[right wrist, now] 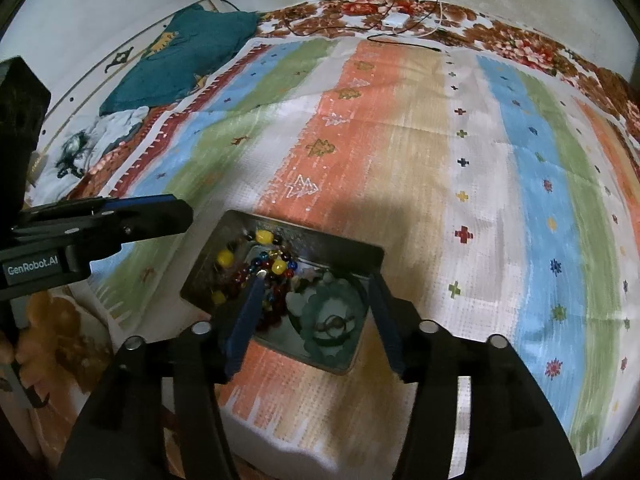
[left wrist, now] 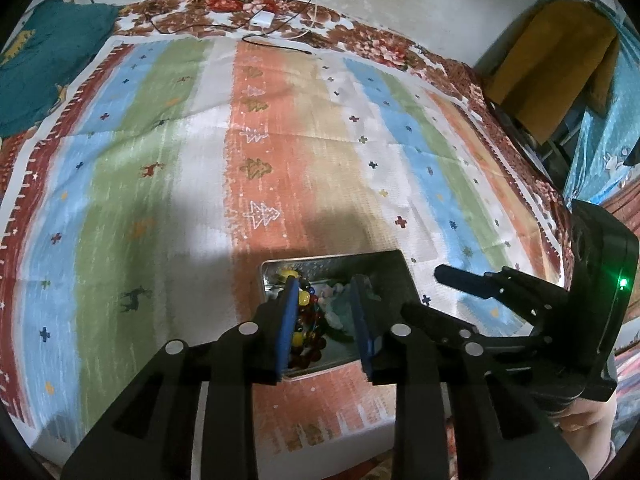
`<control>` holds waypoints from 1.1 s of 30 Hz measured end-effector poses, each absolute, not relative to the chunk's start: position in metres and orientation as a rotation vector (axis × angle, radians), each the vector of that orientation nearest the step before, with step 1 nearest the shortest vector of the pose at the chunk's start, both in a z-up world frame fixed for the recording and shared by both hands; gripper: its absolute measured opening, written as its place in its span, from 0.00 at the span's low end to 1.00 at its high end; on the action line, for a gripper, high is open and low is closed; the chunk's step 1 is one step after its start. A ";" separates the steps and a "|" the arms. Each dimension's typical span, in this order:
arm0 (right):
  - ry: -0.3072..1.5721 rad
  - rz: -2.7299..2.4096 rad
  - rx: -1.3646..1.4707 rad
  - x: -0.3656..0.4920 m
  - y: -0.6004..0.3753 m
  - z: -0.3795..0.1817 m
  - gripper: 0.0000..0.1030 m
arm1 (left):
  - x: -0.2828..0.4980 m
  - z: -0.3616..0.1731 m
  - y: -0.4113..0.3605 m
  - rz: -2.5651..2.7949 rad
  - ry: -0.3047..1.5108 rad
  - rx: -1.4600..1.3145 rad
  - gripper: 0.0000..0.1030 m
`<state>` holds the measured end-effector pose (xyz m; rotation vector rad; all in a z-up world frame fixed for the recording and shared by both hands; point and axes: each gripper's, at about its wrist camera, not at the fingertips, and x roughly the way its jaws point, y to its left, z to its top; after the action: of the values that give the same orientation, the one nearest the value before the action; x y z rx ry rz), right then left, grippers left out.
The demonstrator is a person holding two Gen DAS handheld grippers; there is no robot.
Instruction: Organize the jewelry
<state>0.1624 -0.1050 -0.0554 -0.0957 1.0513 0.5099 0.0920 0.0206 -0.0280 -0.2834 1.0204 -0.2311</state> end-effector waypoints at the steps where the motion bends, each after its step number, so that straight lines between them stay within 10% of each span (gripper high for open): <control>1: 1.051 0.507 -0.094 0.161 -0.106 -0.055 0.58 | 0.091 -0.028 0.021 -0.232 1.021 -0.282 0.29; 12: 0.997 0.497 -0.083 0.143 -0.120 -0.048 0.77 | 0.072 -0.034 0.021 -0.228 1.014 -0.274 0.50; 19: 0.955 0.504 -0.090 0.128 -0.125 -0.042 0.86 | 0.057 -0.032 0.018 -0.196 0.961 -0.225 0.86; 33: 0.900 0.490 -0.086 0.103 -0.138 -0.037 0.94 | 0.032 -0.034 0.016 -0.173 0.933 -0.175 0.94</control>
<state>0.1030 -0.1383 -0.0368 -0.0861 0.9000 0.4898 0.0324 0.0164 -0.0343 -0.1747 0.9334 -0.1730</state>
